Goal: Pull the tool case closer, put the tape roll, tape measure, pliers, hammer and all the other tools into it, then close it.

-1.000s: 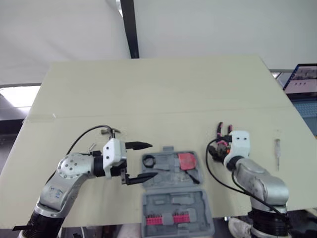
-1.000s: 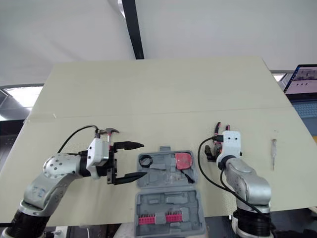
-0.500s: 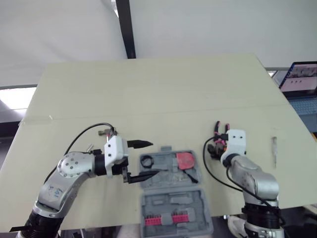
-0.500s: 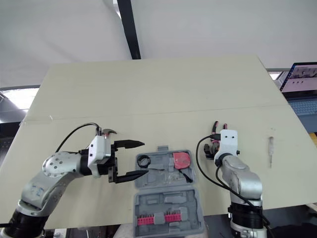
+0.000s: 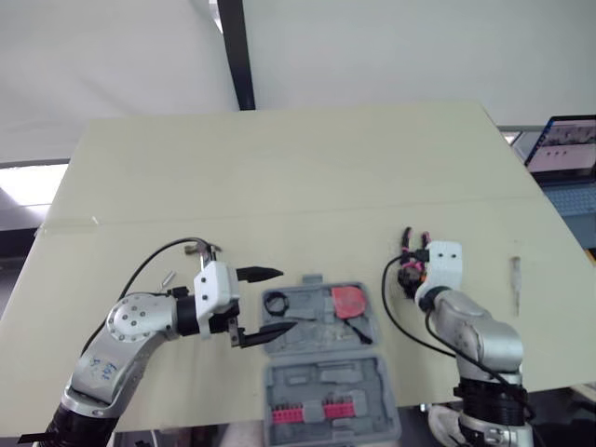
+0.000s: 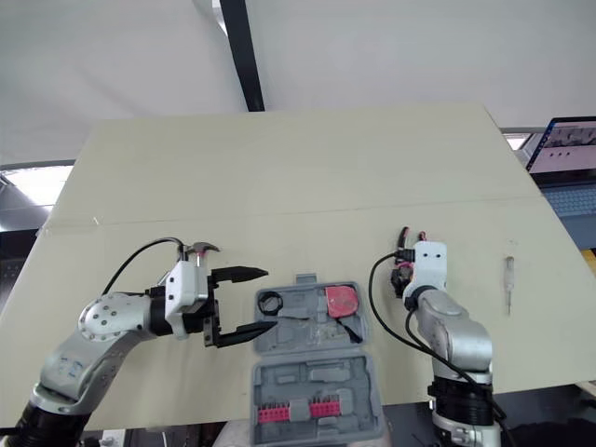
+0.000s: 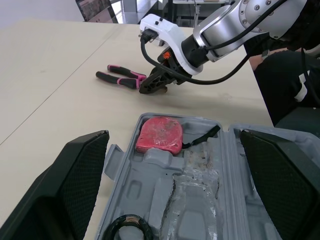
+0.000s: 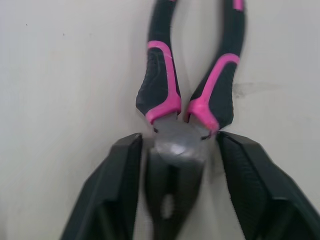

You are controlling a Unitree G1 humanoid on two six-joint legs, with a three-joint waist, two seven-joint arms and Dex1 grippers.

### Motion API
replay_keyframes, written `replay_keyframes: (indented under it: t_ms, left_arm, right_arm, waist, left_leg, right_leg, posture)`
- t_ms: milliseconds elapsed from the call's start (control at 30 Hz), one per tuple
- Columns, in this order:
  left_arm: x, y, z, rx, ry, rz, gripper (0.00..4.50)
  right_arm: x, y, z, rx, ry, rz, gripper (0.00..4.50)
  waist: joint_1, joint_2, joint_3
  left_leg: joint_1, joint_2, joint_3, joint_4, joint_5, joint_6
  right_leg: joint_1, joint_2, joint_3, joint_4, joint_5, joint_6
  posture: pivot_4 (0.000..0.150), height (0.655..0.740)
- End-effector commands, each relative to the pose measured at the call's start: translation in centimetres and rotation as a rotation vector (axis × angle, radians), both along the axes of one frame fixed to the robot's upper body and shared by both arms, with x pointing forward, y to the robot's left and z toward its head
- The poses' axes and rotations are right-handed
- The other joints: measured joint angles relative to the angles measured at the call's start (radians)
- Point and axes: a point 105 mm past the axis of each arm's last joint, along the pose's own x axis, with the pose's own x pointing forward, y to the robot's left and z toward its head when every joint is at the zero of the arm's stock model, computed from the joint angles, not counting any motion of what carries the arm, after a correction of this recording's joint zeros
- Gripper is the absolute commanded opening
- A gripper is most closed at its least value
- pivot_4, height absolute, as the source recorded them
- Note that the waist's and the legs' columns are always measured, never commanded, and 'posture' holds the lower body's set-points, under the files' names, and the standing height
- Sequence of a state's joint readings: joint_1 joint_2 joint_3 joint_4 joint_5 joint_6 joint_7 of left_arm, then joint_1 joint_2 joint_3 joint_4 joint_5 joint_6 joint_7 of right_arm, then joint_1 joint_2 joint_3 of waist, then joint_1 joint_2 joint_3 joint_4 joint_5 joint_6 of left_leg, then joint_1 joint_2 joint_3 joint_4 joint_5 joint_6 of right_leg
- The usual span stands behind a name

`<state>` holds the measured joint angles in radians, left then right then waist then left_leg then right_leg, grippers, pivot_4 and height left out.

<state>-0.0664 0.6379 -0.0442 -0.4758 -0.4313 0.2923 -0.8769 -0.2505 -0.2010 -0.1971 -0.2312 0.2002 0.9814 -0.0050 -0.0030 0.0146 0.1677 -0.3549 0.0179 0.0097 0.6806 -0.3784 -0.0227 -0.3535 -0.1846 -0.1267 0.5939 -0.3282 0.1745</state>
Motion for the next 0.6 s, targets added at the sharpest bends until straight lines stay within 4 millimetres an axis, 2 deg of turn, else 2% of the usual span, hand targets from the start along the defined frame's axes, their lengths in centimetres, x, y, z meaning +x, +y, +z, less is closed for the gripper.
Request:
replay_keyframes:
  t_ms: [33, 200, 300, 367, 467, 600]
  left_arm:
    - [-0.3, -0.1, 0.5, -0.008, -0.034, -0.006, 4.5]
    - [-0.3, 0.0, 0.4, -0.018, -0.03, 0.003, 4.5]
    - [-0.1, 0.3, 0.4, -0.048, -0.018, 0.035, 4.5]
    - [0.1, 0.8, 0.4, -0.057, -0.016, 0.061, 4.5]
    - [0.0, 1.6, 0.5, -0.063, -0.007, 0.088, 4.5]
    - [-0.4, 2.6, 0.4, -0.056, 0.012, 0.117, 4.5]
  right_arm:
    - [-0.1, -0.5, -0.3, -0.011, 0.013, -0.03, 0.95]
    - [-0.3, -0.8, -0.1, -0.019, 0.011, -0.037, 0.96]
    - [-0.5, -1.3, 0.9, -0.033, -0.009, -0.011, 0.96]
    - [-0.6, -1.8, 2.2, -0.067, -0.033, 0.056, 0.96]
    - [-1.1, -1.2, 4.7, -0.125, -0.063, 0.278, 0.96]
    - [-3.7, 1.1, 7.1, -0.249, -0.027, 0.728, 0.96]
  waist:
    - [0.0, 0.0, 0.0]
    - [0.0, 0.0, 0.0]
    - [0.002, 0.0, 0.0]
    - [0.004, 0.0, 0.0]
    - [0.003, 0.001, 0.0]
    - [-0.003, 0.001, 0.0]
  left_leg:
    - [0.0, 0.0, 0.0, 0.0, 0.0, 0.0]
    - [0.0, 0.0, 0.0, 0.0, 0.0, 0.0]
    - [0.0, 0.0, 0.0, 0.0, 0.0, 0.0]
    - [0.0, 0.0, 0.0, 0.0, 0.0, 0.0]
    - [-0.002, 0.0, 0.0, 0.001, 0.0, 0.0]
    - [-0.002, 0.001, 0.003, -0.001, 0.0, 0.0]
  right_leg:
    - [0.0, 0.0, 0.0, 0.0, 0.0, 0.0]
    - [0.0, 0.0, 0.0, 0.0, 0.0, 0.0]
    - [0.0, 0.0, 0.0, 0.0, 0.0, 0.0]
    - [0.0, 0.0, 0.0, 0.0, 0.0, 0.0]
    - [-0.001, 0.0, 0.0, 0.0, 0.0, 0.0]
    - [-0.003, 0.0, 0.002, -0.001, 0.0, 0.0]
  posture:
    - [0.15, 0.74]
    - [0.15, 0.74]
    - [0.15, 0.74]
    - [0.15, 0.74]
    - [0.15, 0.74]
    - [0.15, 0.74]
